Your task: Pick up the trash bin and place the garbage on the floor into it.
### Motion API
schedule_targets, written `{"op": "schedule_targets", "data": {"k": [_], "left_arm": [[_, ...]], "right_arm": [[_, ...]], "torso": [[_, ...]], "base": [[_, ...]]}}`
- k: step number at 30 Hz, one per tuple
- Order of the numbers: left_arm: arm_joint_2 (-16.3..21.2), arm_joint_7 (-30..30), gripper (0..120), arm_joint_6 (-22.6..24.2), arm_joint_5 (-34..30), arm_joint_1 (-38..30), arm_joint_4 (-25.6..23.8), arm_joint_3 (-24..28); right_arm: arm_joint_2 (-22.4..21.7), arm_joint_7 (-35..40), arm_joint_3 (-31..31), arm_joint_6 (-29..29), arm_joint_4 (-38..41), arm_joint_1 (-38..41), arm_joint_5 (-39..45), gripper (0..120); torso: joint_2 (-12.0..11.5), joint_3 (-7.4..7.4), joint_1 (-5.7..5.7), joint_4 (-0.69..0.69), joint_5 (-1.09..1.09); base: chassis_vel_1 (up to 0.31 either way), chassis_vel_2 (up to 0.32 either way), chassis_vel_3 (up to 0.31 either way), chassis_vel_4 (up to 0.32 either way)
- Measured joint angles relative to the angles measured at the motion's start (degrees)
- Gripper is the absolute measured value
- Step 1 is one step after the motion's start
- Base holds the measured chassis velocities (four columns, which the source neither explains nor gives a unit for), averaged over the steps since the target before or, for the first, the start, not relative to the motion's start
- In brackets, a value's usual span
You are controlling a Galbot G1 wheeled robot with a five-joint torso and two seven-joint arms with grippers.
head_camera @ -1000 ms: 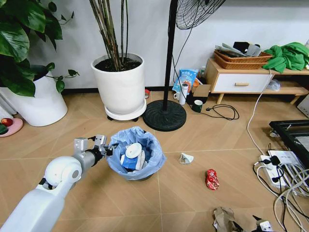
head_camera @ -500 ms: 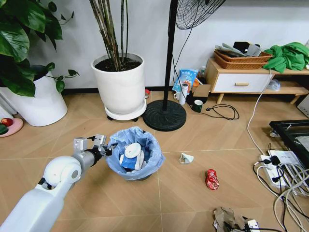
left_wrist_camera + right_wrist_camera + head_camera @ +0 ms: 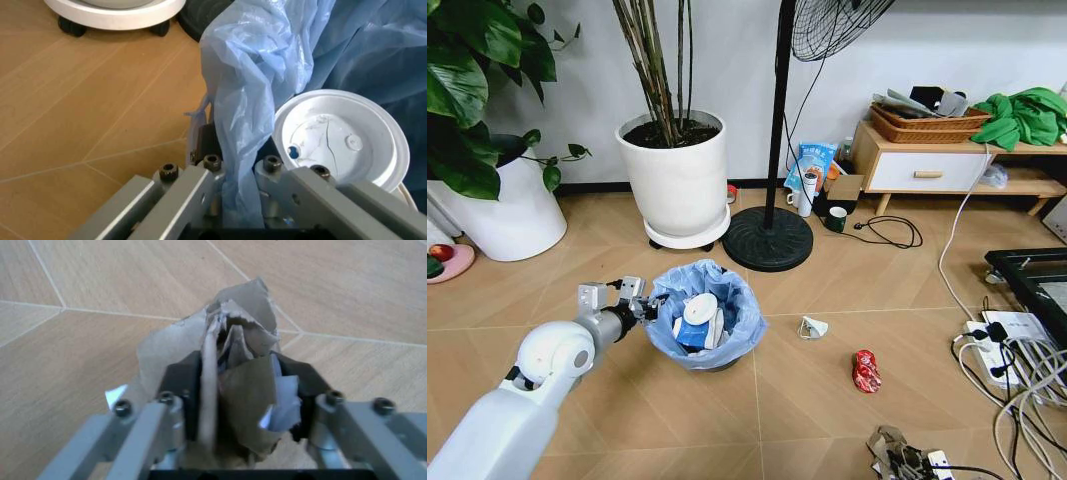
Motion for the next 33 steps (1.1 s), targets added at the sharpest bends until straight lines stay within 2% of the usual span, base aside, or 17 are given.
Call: {"op": "schedule_targets", "data": {"k": [6,11,16,25,27,33], "left_arm": [[-0.2,-0.1,0,0.0,0.0,0.0,0.0,0.0],[-0.2,-0.1,0,0.0,0.0,0.0,0.0,-0.1],[-0.1,-0.2,0,0.0,0.0,-0.2,0.0,0.2],[-0.3,-0.2,0,0.0,-0.1,-1.8,1.2,2.2],[-0.3,-0.2,0,0.0,-0.2,-2.5,1.7,2.9],[-0.5,-0.2,0,0.0,-0.4,-4.0,2.8,4.7]], "right_arm": [[0.0,0.0,-0.1,0.7,-0.1,0.1,0.0,12],[0.0,0.5,0.2,1.0,0.6,0.3,0.6,1],[-0.4,1.0,1.4,0.3,3.2,0.6,2.4,0],[-3.2,3.0,3.5,-5.2,17.6,2.2,10.9,0],[-4.3,4.6,3.0,-7.1,21.7,4.0,13.7,0],[-8.1,8.6,-0.1,-10.5,27.4,9.2,18.7,0]], "torso": [[0.0,0.0,0.0,0.0,0.0],[0.0,0.0,0.0,0.0,0.02],[0.0,0.0,0.0,0.0,0.01],[0.0,0.0,0.0,0.0,-0.02],[0.0,0.0,0.0,-0.01,0.02],[0.0,0.01,0.0,0.0,0.01]], "base": [[0.0,0.0,0.0,0.0],[0.0,0.0,0.0,0.0],[0.0,0.0,0.0,0.0],[0.0,0.0,0.0,0.0],[0.0,0.0,0.0,0.0],[0.0,0.0,0.0,0.0]]}}
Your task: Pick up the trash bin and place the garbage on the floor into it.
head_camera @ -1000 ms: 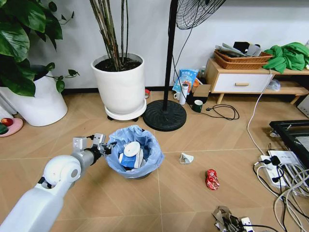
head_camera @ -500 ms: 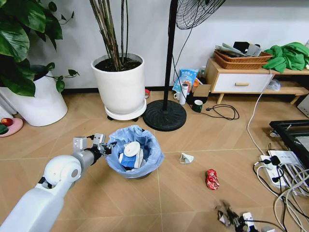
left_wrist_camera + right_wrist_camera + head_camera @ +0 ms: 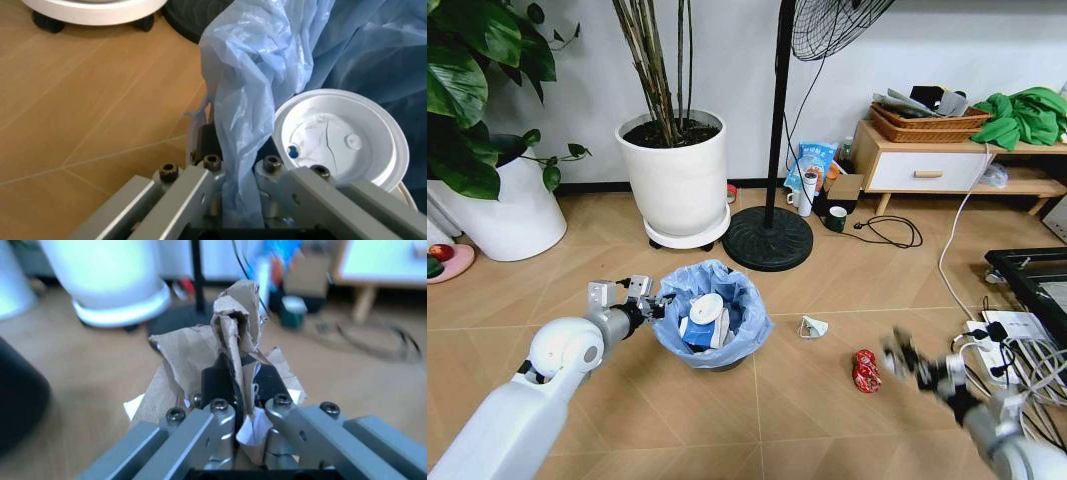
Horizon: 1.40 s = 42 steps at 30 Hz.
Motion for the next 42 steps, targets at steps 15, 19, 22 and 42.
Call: {"op": "schedule_targets", "data": {"k": [15,19,22,42], "left_arm": [[-1.9,-0.6,0,0.0,-1.9,-11.6,7.3,10.3],[-3.2,-0.8,0,0.0,-2.1,-14.7,9.8,12.7],[-4.0,-1.1,0,0.0,-2.4,-16.5,11.2,14.0],[-4.8,-1.4,0,0.0,-2.8,-18.7,12.5,15.0]], "right_arm": [[-12.7,5.2,-18.5,-8.3,5.9,22.1,16.6,0],[-14.0,4.3,-23.5,-8.8,6.0,25.8,18.5,0],[-14.3,4.3,-27.8,-9.1,6.2,28.2,19.8,0],[-13.1,8.9,-47.3,-9.5,1.5,37.7,15.8,26]], "torso": [[0.0,0.0,0.0,0.0,-0.01],[0.0,0.0,0.0,-0.01,-0.03],[0.0,0.0,0.0,-0.01,0.0],[0.0,-0.01,0.0,0.0,-0.01]], "base": [[0.0,0.0,0.0,0.0],[0.0,0.0,0.0,0.0],[0.0,0.0,0.0,0.0],[0.0,0.0,0.0,0.0]]}}
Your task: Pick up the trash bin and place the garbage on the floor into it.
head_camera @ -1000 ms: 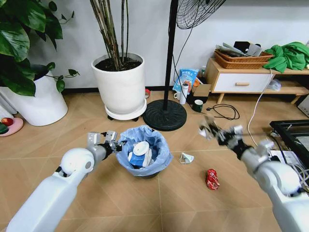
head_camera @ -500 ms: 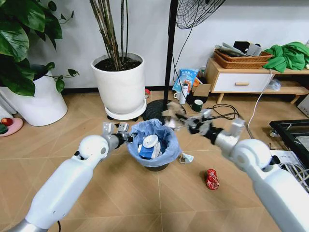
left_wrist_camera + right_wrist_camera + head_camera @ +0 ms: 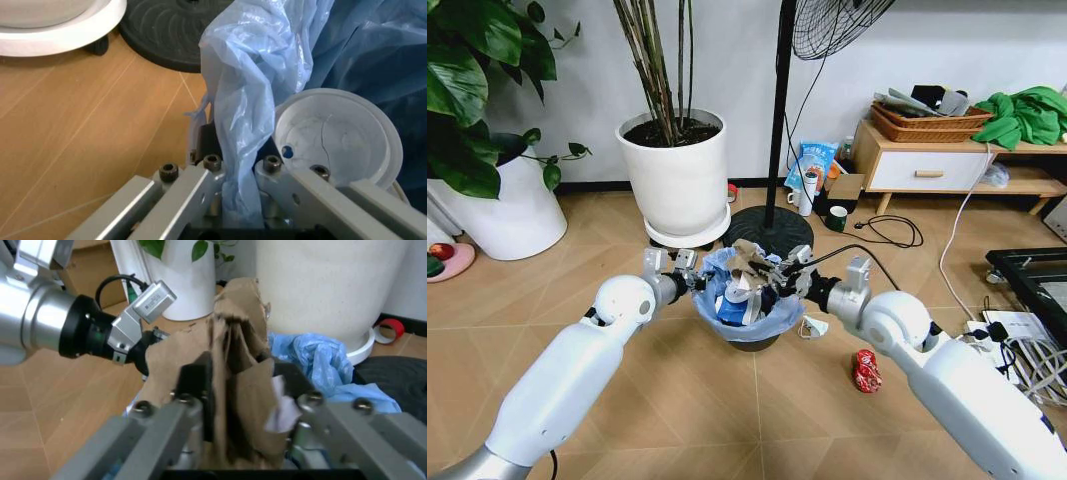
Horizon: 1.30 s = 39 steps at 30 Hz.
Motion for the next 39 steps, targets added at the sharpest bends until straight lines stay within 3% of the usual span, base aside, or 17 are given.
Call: {"op": "schedule_targets", "data": {"k": [5,15,21,30,39], "left_arm": [[0.1,0.0,0,0.0,0.0,0.1,-0.1,-0.2],[-0.3,0.0,0,0.0,0.1,0.2,-0.1,-0.4],[0.1,0.2,0,0.0,0.1,0.5,-0.2,-1.3],[1.0,0.8,0,0.0,0.4,2.6,-1.3,-3.4],[2.2,1.3,0,0.0,0.4,4.0,-2.4,-5.2]], "right_arm": [[0.1,0.3,-0.1,0.4,-0.2,0.1,-0.7,39],[0.3,0.9,0.3,0.6,-0.4,0.7,-0.4,79],[-0.2,2.8,5.4,0.2,0.6,0.3,1.5,98],[-3.8,5.0,18.2,-0.4,1.0,-7.2,4.9,100],[-3.6,3.0,31.3,0.3,-3.2,-17.3,1.6,100]], "torso": [[0.0,0.0,0.0,0.0,0.0],[0.0,0.0,0.0,0.0,0.0],[0.0,0.0,0.0,0.01,0.01],[0.0,0.0,-0.01,-0.01,0.0],[0.0,-0.01,-0.01,-0.01,0.0]], "base": [[0.0,0.0,0.0,0.0],[0.0,0.0,0.0,0.0],[0.0,0.0,0.0,0.0],[0.0,0.0,0.0,0.0],[0.0,0.0,0.0,0.0]]}}
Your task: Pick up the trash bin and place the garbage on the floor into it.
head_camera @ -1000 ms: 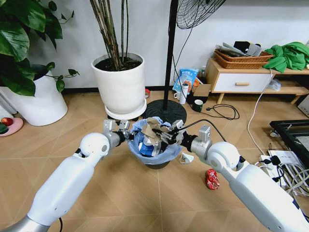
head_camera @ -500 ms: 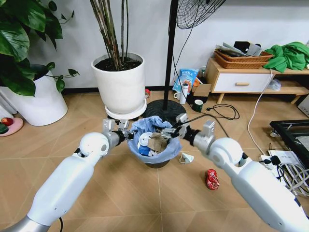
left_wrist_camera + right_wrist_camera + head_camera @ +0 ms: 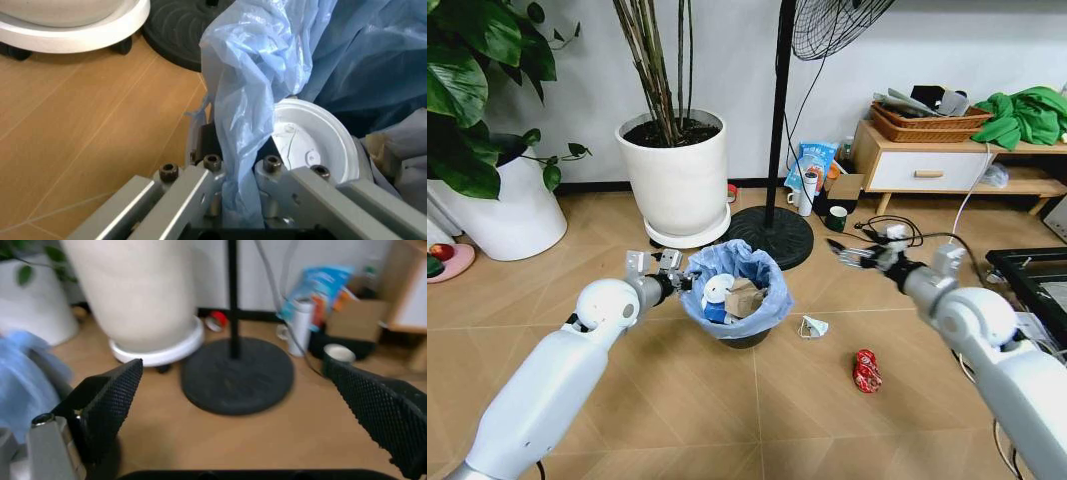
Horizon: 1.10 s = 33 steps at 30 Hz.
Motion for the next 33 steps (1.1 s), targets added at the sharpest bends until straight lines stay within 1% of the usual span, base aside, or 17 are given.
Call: {"op": "schedule_targets", "data": {"k": [1,3,6,8,10,14,16,18,21,22,24,25,27,28,30,32,33], "left_arm": [[0.1,0.1,0,0.0,0.0,0.1,-0.1,-0.1],[0.3,0.1,0,0.0,0.0,0.4,-0.3,-0.3],[0.3,0.1,0,0.0,0.0,0.6,-0.5,-0.3],[0.5,0.1,0,0.0,0.0,1.3,-0.9,-0.5],[0.7,0.1,0,0.0,0.0,1.7,-1.3,-0.6],[1.1,0.1,0,0.0,-0.1,2.3,-1.7,-0.8],[1.3,0.1,0,0.0,-0.1,2.4,-1.8,-0.8],[1.5,0.1,0,0.0,-0.1,2.7,-2.0,-0.9],[1.6,0.0,0,0.0,-0.1,2.8,-2.2,-0.8],[1.7,-0.1,0,0.0,-0.1,2.9,-2.3,-0.7],[1.8,-0.2,0,0.0,-0.2,3.0,-2.3,-0.7],[1.9,-0.3,0,0.0,-0.2,3.0,-2.4,-0.6],[2.2,-0.3,0,0.0,-0.2,3.1,-2.6,-0.5],[2.2,-0.3,0,0.0,-0.2,3.1,-2.6,-0.5],[2.5,-0.6,0,0.0,-0.3,3.1,-2.6,-0.4],[2.6,-0.7,0,0.0,-0.3,3.1,-2.7,-0.4],[2.6,-0.7,0,0.0,-0.3,3.1,-2.7,-0.4]], "right_arm": [[0.0,-0.5,1.6,0.4,-0.1,-1.9,-0.6,100],[0.1,-1.9,4.8,1.6,-0.4,-6.5,-2.5,100],[0.4,-2.7,6.6,2.3,-0.6,-8.9,-3.6,100],[1.5,-3.7,10.0,3.4,-1.2,-13.2,-5.7,100],[2.6,-4.4,11.7,4.3,-2.1,-15.6,-7.8,100],[4.7,-5.1,12.6,5.9,-4.9,-18.0,-10.6,100],[5.4,-5.2,12.4,6.5,-6.2,-18.3,-11.4,100],[7.4,-4.9,10.9,8.0,-9.7,-18.1,-13.3,100],[9.3,-3.3,8.6,8.3,-12.1,-17.3,-14.4,100],[10.7,-2.3,7.1,8.4,-13.4,-16.7,-15.3,100],[11.5,-1.7,6.3,8.3,-14.0,-16.4,-15.8,100],[12.8,-0.6,5.1,7.9,-14.8,-16.0,-16.5,100],[14.9,2.2,3.3,6.0,-15.8,-15.2,-17.1,100],[14.9,2.2,3.3,6.0,-15.8,-15.2,-17.1,100],[16.8,5.2,2.0,4.2,-16.8,-14.2,-17.3,100],[18.6,8.4,0.7,2.1,-18.0,-12.9,-17.4,100],[18.6,8.4,0.7,2.1,-18.0,-12.9,-17.4,100]], "torso": [[0.0,0.0,0.0,0.03,0.02],[0.0,0.0,0.0,-0.01,-0.01],[0.0,0.0,0.0,0.0,0.02],[0.0,0.0,0.0,0.0,-0.02],[0.0,0.0,0.0,0.0,0.0],[0.0,0.0,0.0,0.0,0.0],[0.0,0.0,0.0,0.0,0.02],[0.0,0.0,0.0,0.0,-0.02],[0.0,0.0,0.0,0.0,0.02],[0.0,0.0,0.0,0.01,0.02],[0.0,0.0,0.0,0.01,-0.01],[0.0,0.0,0.0,0.01,-0.03],[0.0,0.0,0.0,0.01,0.02],[0.0,0.0,0.0,0.01,0.02],[0.0,0.0,0.0,0.01,-0.04],[0.0,0.0,0.0,0.02,0.02],[0.0,0.0,0.0,0.02,0.02]], "base": [[0.0,0.0,0.0,0.0],[0.0,0.0,0.0,0.0],[0.0,0.0,0.0,0.0],[0.0,0.0,0.0,0.0],[0.0,0.0,0.0,0.0],[0.0,0.0,0.0,0.0],[0.0,0.0,0.0,0.0],[0.0,0.0,0.0,0.0],[0.0,0.0,0.0,0.0],[0.0,0.0,0.0,0.0],[0.0,0.0,0.0,0.0],[0.0,0.0,0.0,0.0],[0.0,0.0,0.0,0.0],[0.0,0.0,0.0,0.0],[0.0,0.0,0.0,0.0],[0.0,0.0,0.0,0.0],[0.0,0.0,0.0,0.0]]}}
